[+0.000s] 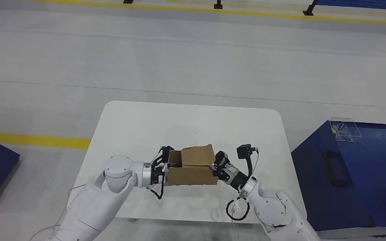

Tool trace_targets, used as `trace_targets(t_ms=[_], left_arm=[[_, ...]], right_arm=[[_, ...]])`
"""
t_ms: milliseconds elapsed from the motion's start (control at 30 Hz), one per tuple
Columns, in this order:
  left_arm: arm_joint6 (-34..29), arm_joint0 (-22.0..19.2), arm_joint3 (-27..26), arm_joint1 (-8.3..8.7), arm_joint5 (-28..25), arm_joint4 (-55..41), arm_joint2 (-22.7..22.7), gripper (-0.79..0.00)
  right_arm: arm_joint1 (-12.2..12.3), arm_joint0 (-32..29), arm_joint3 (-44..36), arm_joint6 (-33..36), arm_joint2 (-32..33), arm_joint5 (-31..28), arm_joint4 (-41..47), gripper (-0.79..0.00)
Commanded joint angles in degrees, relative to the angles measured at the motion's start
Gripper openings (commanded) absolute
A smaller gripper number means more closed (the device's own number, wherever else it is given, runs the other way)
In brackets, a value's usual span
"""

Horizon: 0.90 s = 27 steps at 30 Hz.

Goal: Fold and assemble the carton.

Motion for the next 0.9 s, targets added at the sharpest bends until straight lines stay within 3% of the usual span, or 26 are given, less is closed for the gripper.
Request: trace_targets(t_ms=[0, 267, 400, 867], left_arm=[[1.4, 0.7, -0.2, 0.01, -1.0, -1.3, -0.9, -0.785], [5.5, 1.9, 0.4, -0.01, -3.3, -3.4, -2.9, -0.785], [8.2, 2.3, 0.5, -0.03, -3.5, -3.5, -3.6, -0.785], [8.6, 3.0, -1.8, -0.25, -4.1, -1.2, -2.3, -0.785]], right_arm=[[0.0, -0.3, -0.2, -0.6, 0.5, -0.1, 0.2, 0.000], [0.5, -2.7, -1.5, -3.2, 5.5, -0.3, 1.9, 0.000], [0.7, -4.0, -2.2, -1.1, 6.2, -1.2, 4.3, 0.000], [-0.7, 1.0, 1.1, -0.6, -1.7, 1.8, -0.1, 0.000]])
